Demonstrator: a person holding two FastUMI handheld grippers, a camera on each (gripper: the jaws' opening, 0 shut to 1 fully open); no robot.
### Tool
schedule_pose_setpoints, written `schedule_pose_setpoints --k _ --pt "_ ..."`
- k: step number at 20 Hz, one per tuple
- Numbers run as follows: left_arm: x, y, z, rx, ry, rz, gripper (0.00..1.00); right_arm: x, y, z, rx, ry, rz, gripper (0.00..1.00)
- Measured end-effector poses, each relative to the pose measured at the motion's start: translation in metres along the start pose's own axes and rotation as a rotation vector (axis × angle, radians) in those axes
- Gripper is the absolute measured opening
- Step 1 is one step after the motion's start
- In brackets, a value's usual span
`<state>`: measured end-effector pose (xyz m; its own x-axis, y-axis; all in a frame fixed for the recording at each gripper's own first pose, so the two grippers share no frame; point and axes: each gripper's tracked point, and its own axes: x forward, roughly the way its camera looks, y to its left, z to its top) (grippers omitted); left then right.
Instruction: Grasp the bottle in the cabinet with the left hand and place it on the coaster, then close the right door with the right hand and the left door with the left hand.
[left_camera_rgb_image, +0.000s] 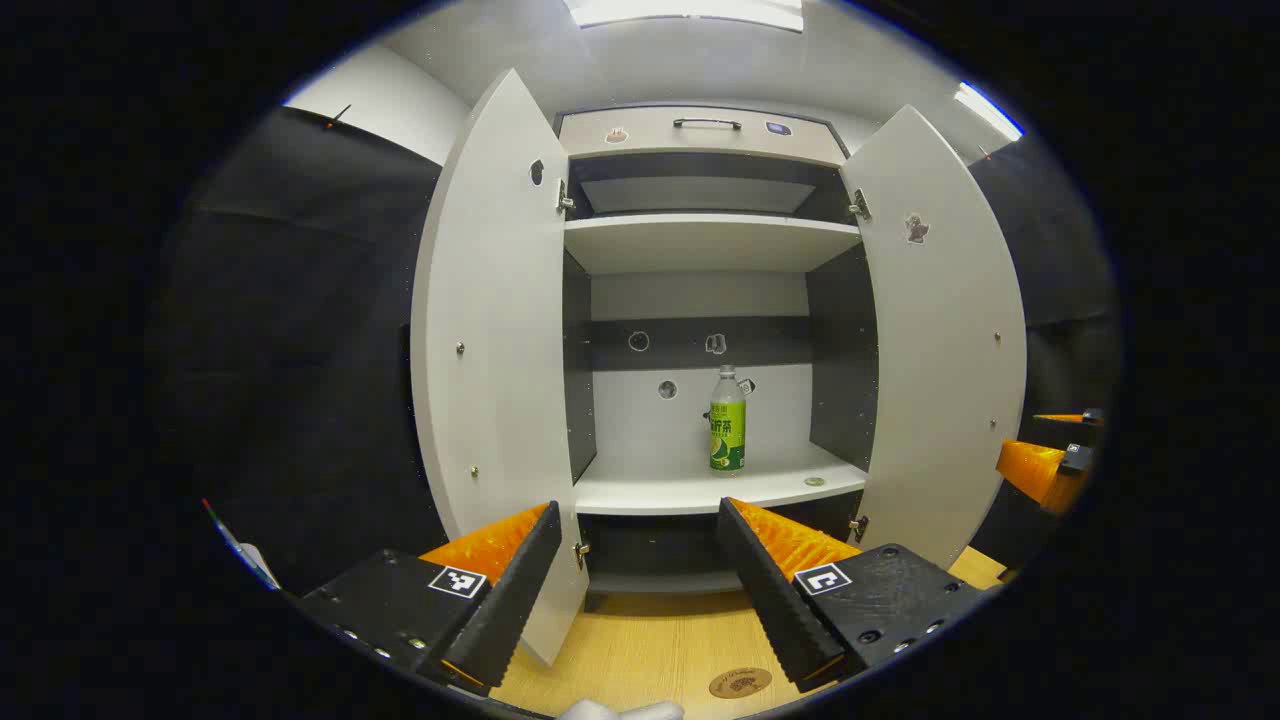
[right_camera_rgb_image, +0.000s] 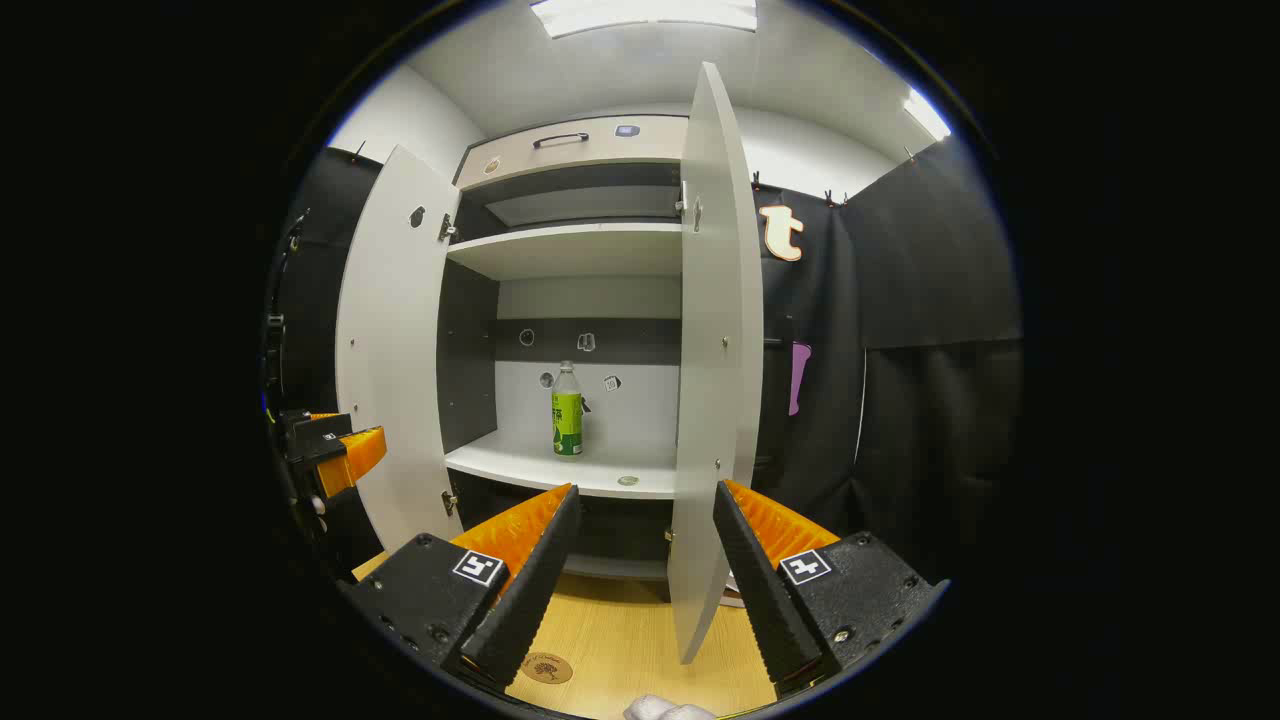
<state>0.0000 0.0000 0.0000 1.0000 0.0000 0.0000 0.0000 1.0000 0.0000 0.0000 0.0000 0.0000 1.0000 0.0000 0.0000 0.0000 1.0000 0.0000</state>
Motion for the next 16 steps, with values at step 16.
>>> schedule_pose_setpoints --k 16 --pt "0.027 -0.006 0.022 0.012 -0.049 -0.014 0.96 0.004 0.0 0.001 -0.004 -0.008 0.005 0.83"
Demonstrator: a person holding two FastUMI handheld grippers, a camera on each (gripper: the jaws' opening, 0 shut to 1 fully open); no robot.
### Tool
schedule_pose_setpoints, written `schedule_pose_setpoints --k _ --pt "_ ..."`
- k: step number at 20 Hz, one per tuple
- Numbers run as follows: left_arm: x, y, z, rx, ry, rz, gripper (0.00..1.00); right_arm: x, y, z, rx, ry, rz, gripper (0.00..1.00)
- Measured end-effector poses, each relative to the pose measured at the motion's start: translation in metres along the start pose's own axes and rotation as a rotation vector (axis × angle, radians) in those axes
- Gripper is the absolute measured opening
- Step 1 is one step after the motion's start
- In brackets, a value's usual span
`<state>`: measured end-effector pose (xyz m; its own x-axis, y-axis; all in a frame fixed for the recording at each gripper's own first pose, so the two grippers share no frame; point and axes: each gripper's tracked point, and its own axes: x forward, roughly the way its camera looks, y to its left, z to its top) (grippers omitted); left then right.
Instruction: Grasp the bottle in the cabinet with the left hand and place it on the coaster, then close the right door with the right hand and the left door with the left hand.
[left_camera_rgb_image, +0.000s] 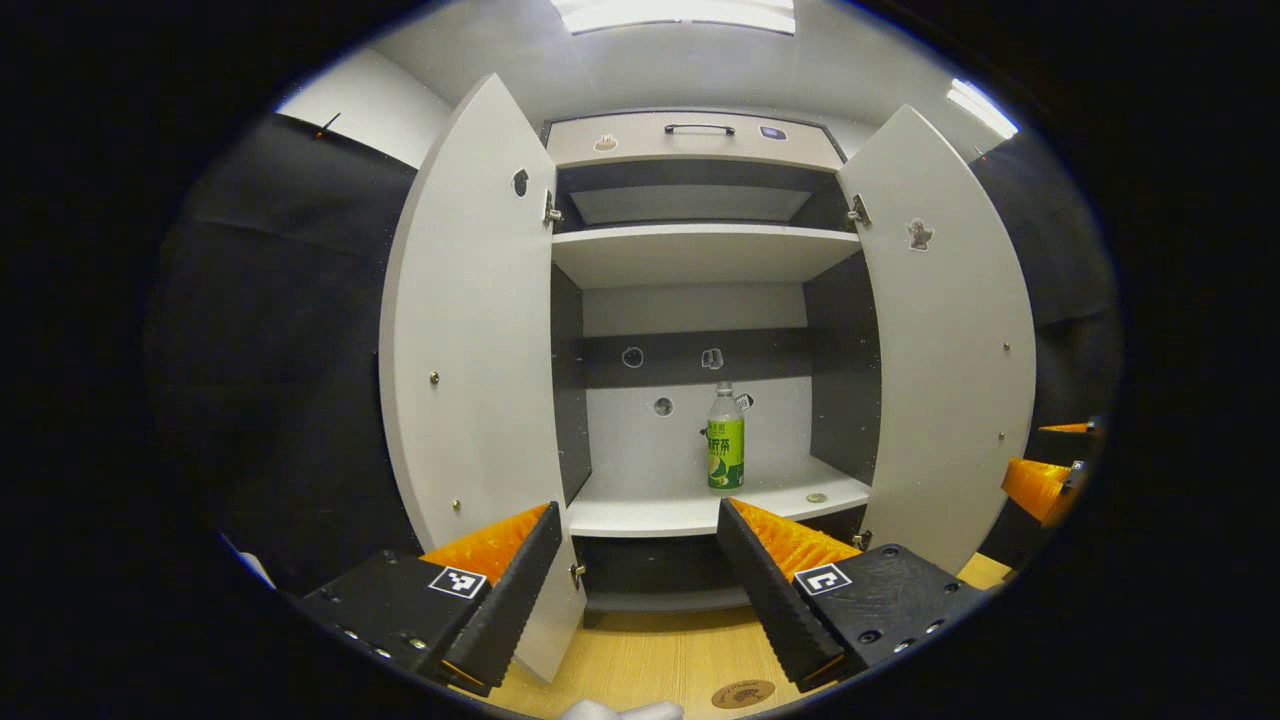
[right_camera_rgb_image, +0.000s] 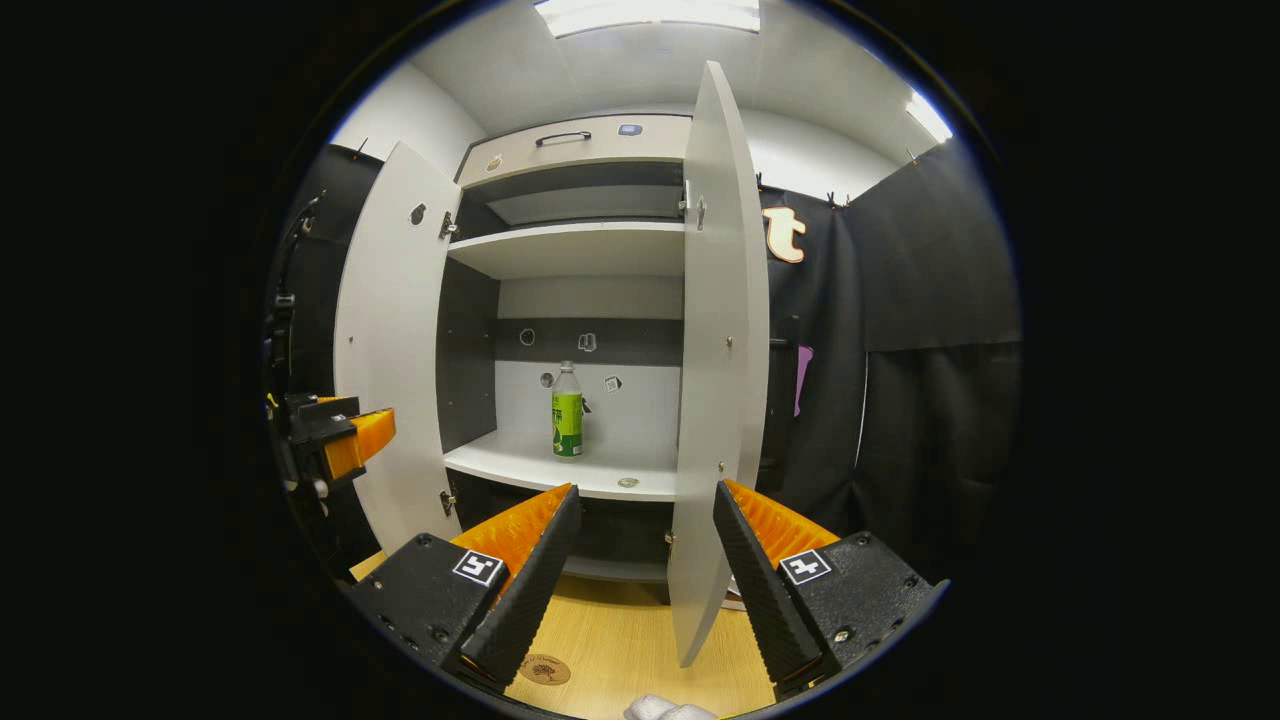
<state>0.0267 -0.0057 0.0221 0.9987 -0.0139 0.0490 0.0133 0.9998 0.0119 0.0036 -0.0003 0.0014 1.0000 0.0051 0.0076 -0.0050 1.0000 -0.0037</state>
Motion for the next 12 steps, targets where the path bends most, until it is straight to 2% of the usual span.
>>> schedule_pose_setpoints --k 6,10,12 --pt "0.062 -0.034 0.027 -0.047 -0.033 -0.066 0.95 -0.011 -0.011 0.004 -0.012 0.002 -0.024 0.83" --pt "0.125 -0.069 0.037 -0.053 -0.056 -0.119 0.96 -0.023 -0.026 0.006 -0.011 0.002 -0.055 0.83" --pt "0.164 -0.083 0.036 -0.033 -0.078 -0.113 0.96 -0.028 -0.037 0.003 -0.009 0.014 -0.087 0.83"
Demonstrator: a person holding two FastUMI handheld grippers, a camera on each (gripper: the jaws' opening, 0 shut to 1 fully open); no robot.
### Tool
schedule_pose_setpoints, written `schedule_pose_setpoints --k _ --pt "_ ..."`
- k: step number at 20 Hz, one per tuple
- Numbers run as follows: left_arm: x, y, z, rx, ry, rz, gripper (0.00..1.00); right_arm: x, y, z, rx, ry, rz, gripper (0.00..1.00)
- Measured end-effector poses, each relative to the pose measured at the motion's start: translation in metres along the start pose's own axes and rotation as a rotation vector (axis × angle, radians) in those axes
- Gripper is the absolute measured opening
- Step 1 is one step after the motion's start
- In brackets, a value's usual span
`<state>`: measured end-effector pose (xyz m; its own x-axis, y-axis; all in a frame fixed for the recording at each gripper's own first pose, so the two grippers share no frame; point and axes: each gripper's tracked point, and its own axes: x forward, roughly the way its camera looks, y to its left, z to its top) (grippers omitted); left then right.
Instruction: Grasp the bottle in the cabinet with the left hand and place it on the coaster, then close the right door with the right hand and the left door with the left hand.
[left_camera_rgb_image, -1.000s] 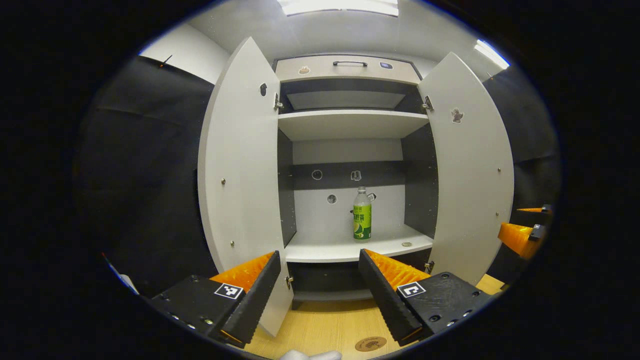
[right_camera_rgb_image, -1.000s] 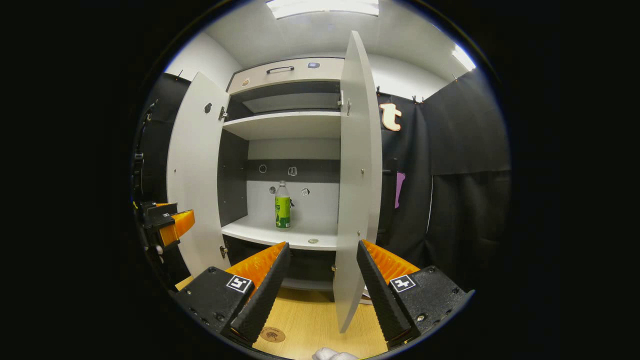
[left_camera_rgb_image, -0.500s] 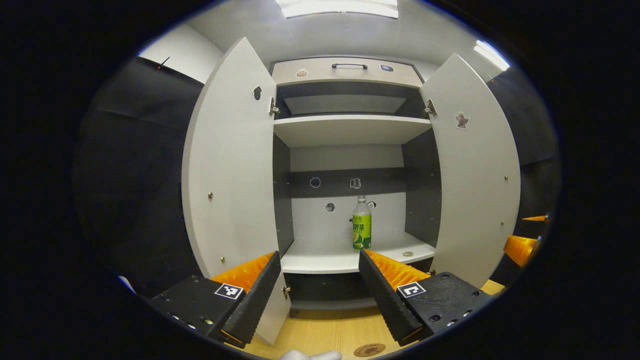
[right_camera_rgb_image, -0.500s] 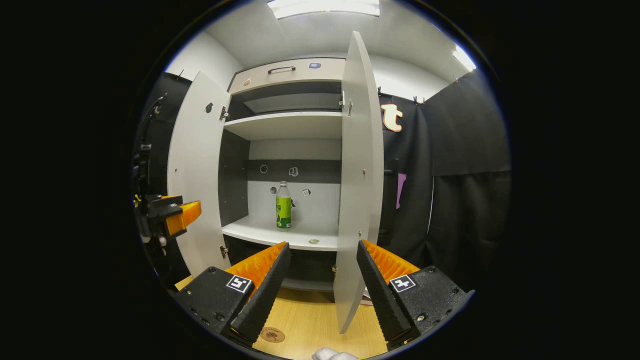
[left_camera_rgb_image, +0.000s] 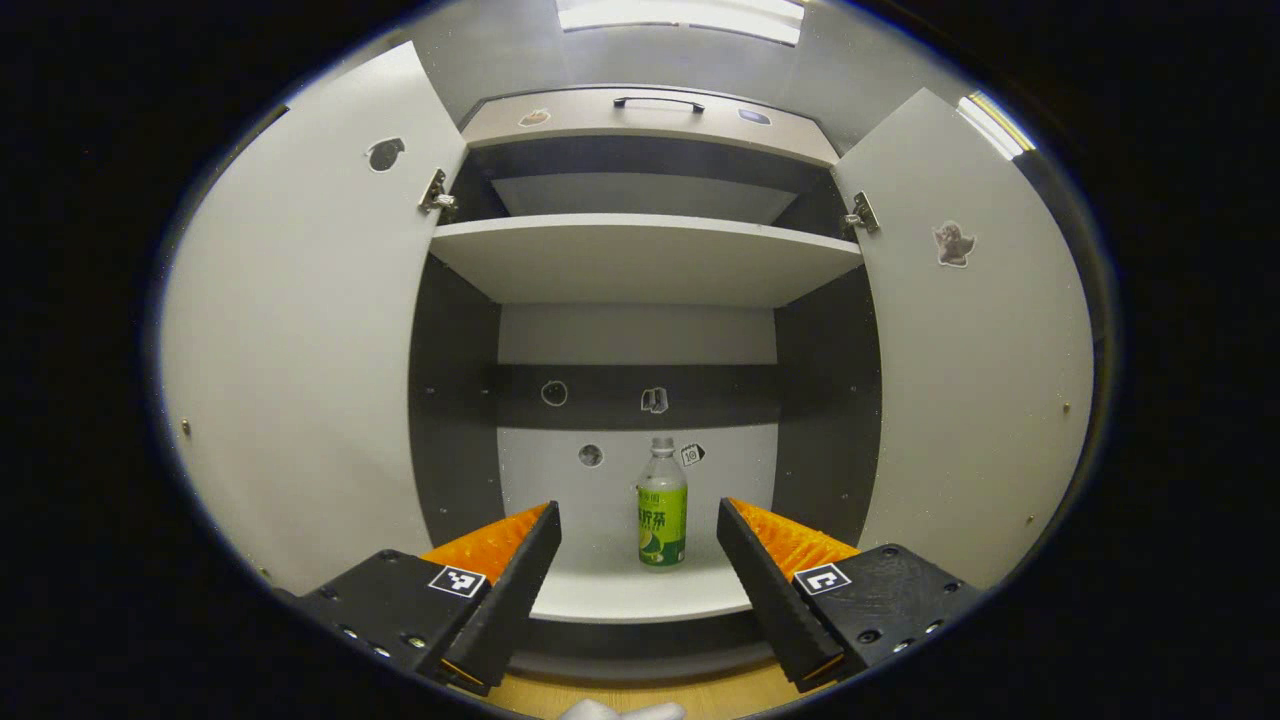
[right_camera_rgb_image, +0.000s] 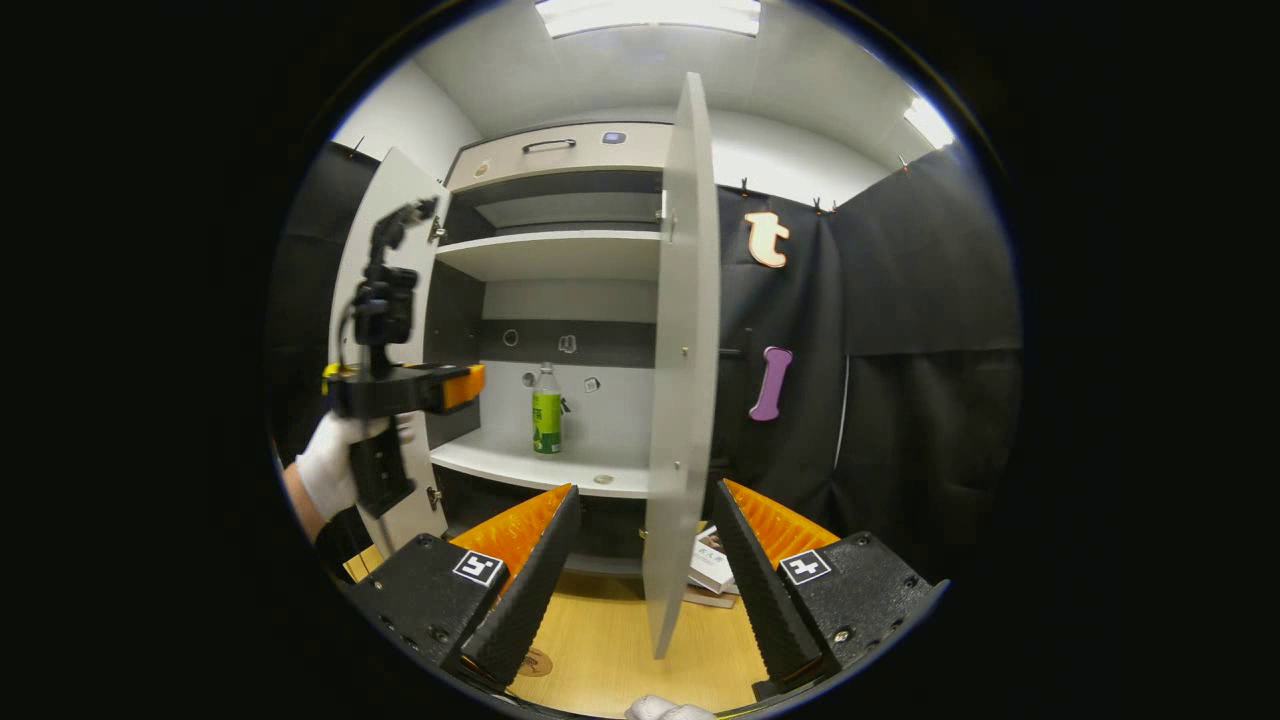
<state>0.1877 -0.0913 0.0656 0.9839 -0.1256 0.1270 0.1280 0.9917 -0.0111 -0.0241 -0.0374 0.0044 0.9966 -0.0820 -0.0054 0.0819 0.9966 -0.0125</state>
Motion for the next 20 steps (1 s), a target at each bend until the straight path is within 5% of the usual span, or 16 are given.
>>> schedule_pose_setpoints --k 9,19,20 --pt "0.145 -0.028 -0.075 0.021 0.073 0.027 0.96 -0.008 -0.058 -0.008 -0.042 0.073 -0.181 0.83" --pt "0.212 -0.016 -0.114 -0.022 0.142 0.078 0.96 -0.003 -0.068 -0.016 -0.011 0.092 -0.186 0.83" --pt "0.214 -0.013 -0.113 -0.02 0.151 0.088 0.83 -0.004 -0.069 -0.015 -0.014 0.089 -0.19 0.83"
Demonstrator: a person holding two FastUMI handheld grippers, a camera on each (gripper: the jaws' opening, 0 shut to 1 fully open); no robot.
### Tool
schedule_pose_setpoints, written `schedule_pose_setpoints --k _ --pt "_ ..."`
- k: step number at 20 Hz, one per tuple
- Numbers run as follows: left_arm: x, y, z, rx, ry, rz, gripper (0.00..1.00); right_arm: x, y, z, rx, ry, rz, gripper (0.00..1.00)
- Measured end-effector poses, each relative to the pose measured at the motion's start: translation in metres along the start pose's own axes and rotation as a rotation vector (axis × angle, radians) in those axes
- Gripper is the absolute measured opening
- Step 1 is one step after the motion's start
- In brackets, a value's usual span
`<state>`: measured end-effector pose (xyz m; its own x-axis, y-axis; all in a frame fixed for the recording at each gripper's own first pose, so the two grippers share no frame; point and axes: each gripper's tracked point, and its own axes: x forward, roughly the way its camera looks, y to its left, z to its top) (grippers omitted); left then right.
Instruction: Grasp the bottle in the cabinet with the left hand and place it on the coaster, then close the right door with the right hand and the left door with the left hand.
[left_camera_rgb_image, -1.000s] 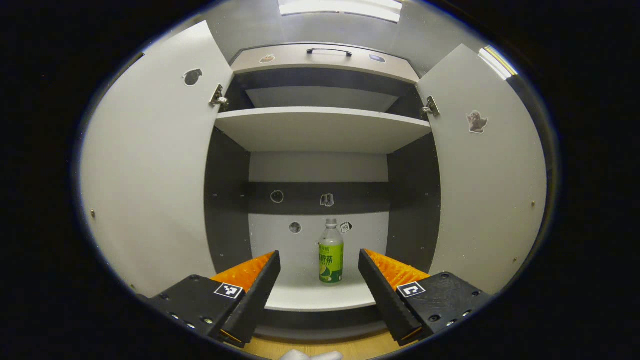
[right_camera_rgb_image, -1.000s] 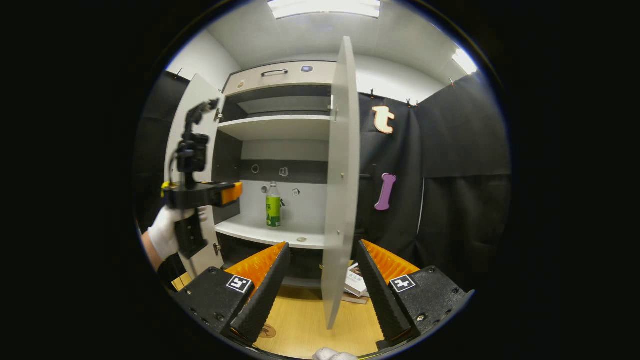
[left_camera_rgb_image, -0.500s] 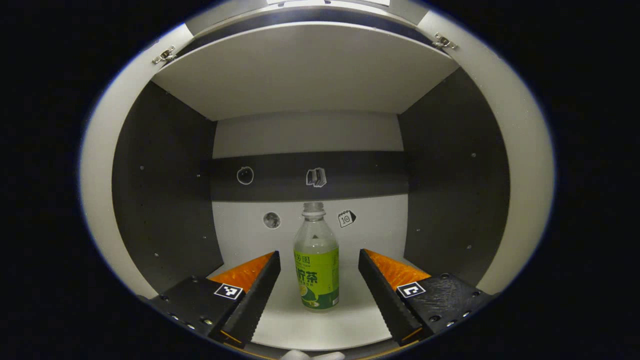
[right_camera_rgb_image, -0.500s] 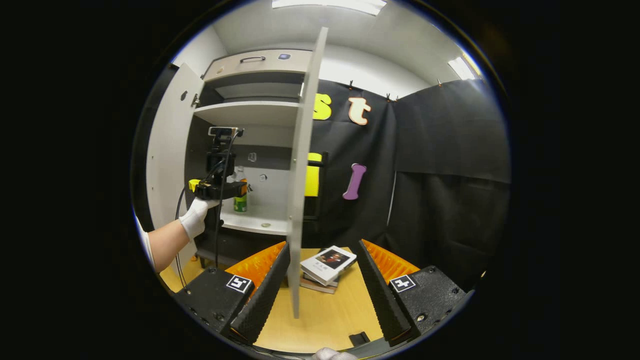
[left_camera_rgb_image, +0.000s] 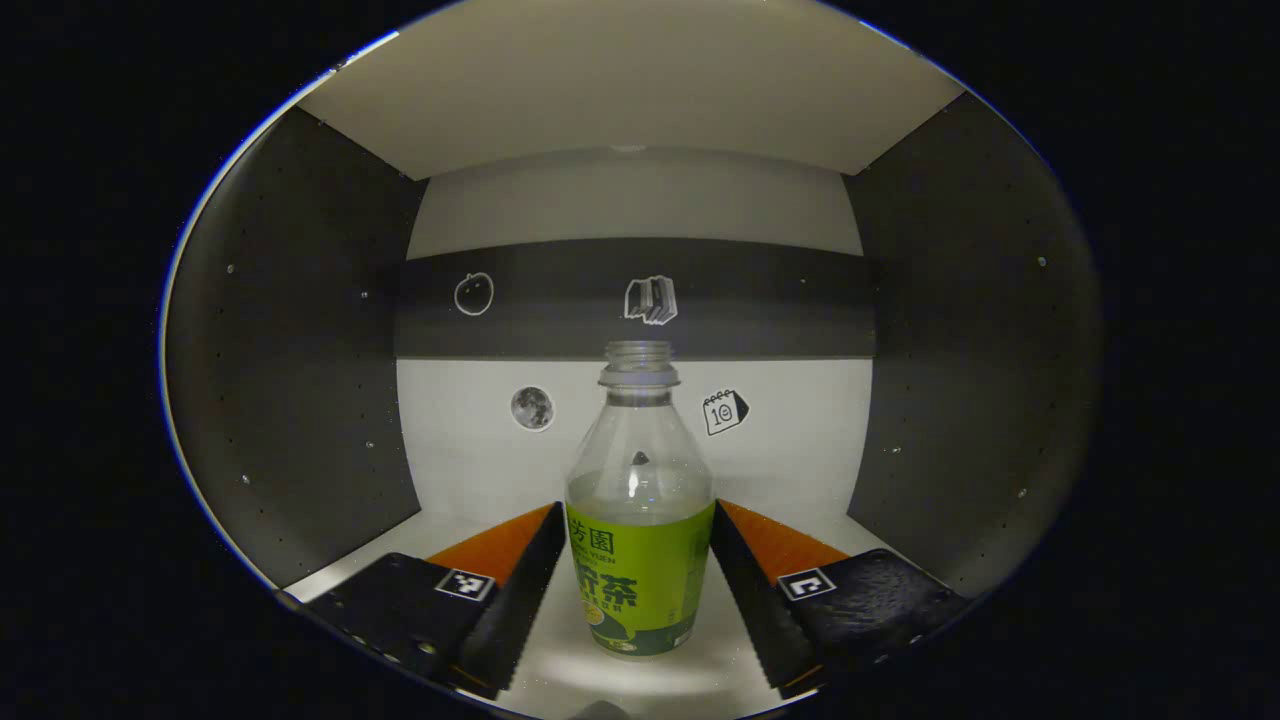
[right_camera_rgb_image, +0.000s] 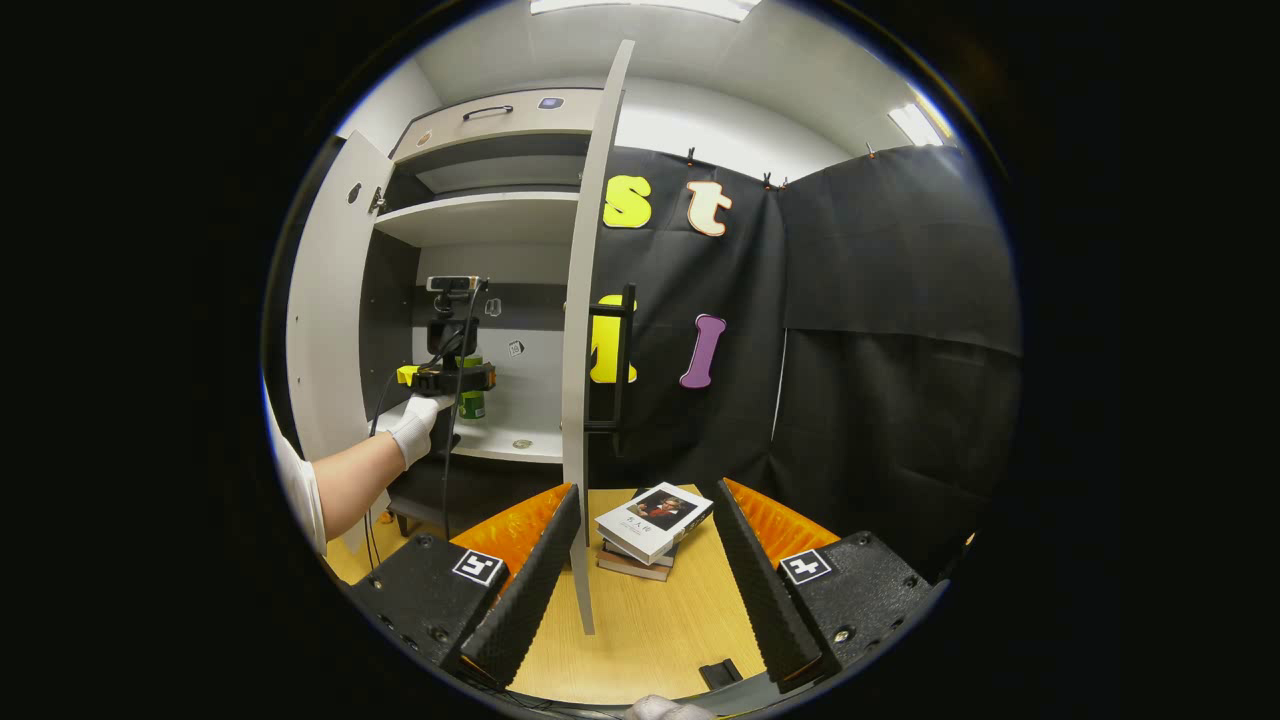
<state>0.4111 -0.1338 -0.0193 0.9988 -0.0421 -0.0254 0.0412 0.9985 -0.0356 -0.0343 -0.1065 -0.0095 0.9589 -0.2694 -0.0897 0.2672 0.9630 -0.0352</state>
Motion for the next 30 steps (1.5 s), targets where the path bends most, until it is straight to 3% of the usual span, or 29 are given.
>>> schedule_pose_setpoints --k 2,5,6,7,11,13,16,24,27,30 --pt "-0.002 0.005 0.001 -0.021 0.012 0.003 0.75 -0.003 -0.001 0.001 0.002 -0.007 0.004 0.83" --pt "-0.026 0.014 0.018 -0.047 -0.01 -0.009 0.73 -0.009 0.002 0.005 0.004 -0.02 0.017 0.83" --pt "-0.036 0.016 0.026 -0.04 -0.02 -0.015 0.69 -0.011 0.003 0.007 0.004 -0.025 0.024 0.83" --pt "-0.049 0.018 0.032 -0.032 -0.034 -0.023 0.73 -0.013 0.003 0.008 0.003 -0.032 0.03 0.83" --pt "-0.111 0.016 0.058 0.025 -0.103 -0.068 0.69 -0.022 0.009 0.008 0.003 -0.042 0.063 0.83" --pt "-0.147 0.017 0.063 0.035 -0.13 -0.085 0.76 -0.026 0.011 0.005 0.007 -0.04 0.08 0.83" --pt "-0.2 0.018 0.061 0.04 -0.151 -0.118 0.73 -0.034 0.013 -0.001 0.008 -0.029 0.102 0.83" --pt "-0.31 0.01 0.012 0.032 -0.206 -0.204 0.73 -0.042 0.009 -0.034 -0.004 0.041 0.113 0.83" --pt "-0.33 0.006 -0.033 0.042 -0.161 -0.231 0.76 -0.045 0.009 -0.043 -0.006 0.067 0.11 0.83" --pt "-0.351 0.0 -0.081 0.03 -0.107 -0.262 0.73 -0.049 0.01 -0.052 -0.03 0.091 0.106 0.83"
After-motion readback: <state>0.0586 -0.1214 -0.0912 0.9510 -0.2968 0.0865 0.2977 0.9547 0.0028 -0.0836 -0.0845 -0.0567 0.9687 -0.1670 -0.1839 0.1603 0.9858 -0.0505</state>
